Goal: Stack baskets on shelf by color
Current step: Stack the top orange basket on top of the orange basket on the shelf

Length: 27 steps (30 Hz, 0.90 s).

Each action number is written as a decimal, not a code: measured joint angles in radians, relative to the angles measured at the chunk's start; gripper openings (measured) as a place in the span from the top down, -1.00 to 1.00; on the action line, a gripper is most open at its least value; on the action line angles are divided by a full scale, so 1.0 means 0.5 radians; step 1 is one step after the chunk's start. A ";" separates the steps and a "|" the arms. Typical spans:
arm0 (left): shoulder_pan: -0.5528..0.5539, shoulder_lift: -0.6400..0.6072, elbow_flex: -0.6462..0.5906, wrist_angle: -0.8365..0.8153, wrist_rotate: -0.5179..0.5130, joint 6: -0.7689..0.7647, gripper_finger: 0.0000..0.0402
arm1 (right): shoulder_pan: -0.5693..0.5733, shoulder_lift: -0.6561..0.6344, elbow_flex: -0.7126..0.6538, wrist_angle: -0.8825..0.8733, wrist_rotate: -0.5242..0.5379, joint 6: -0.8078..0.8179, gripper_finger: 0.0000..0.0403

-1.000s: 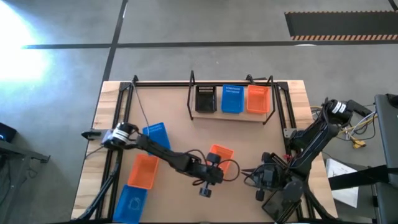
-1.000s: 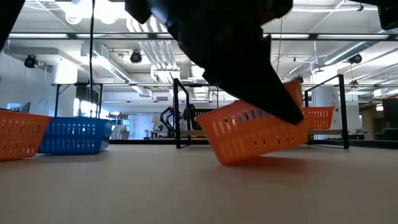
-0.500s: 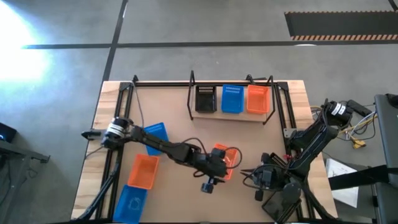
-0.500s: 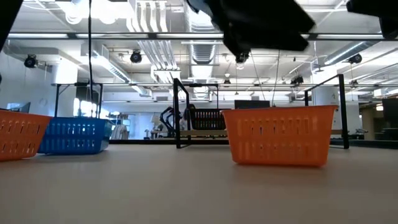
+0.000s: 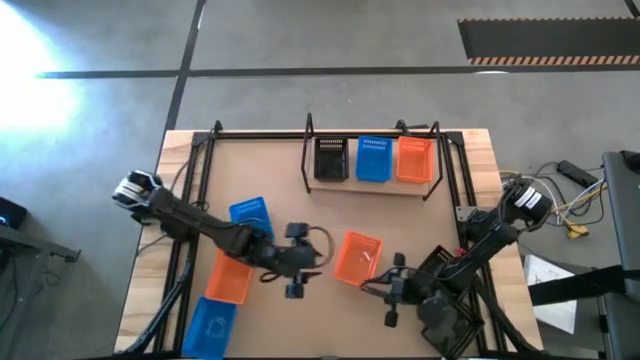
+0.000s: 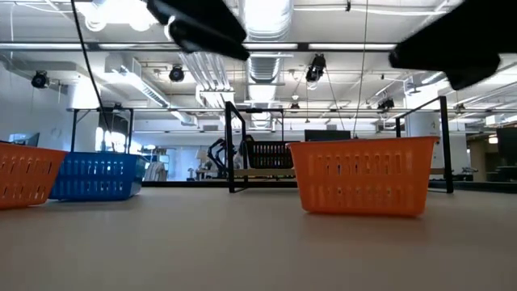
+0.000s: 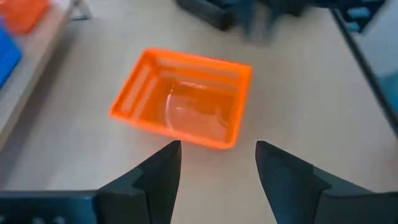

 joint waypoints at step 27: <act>-0.026 0.615 -0.998 3.066 -0.010 -0.092 0.05 | -0.531 0.643 1.587 -2.700 -0.970 0.733 0.34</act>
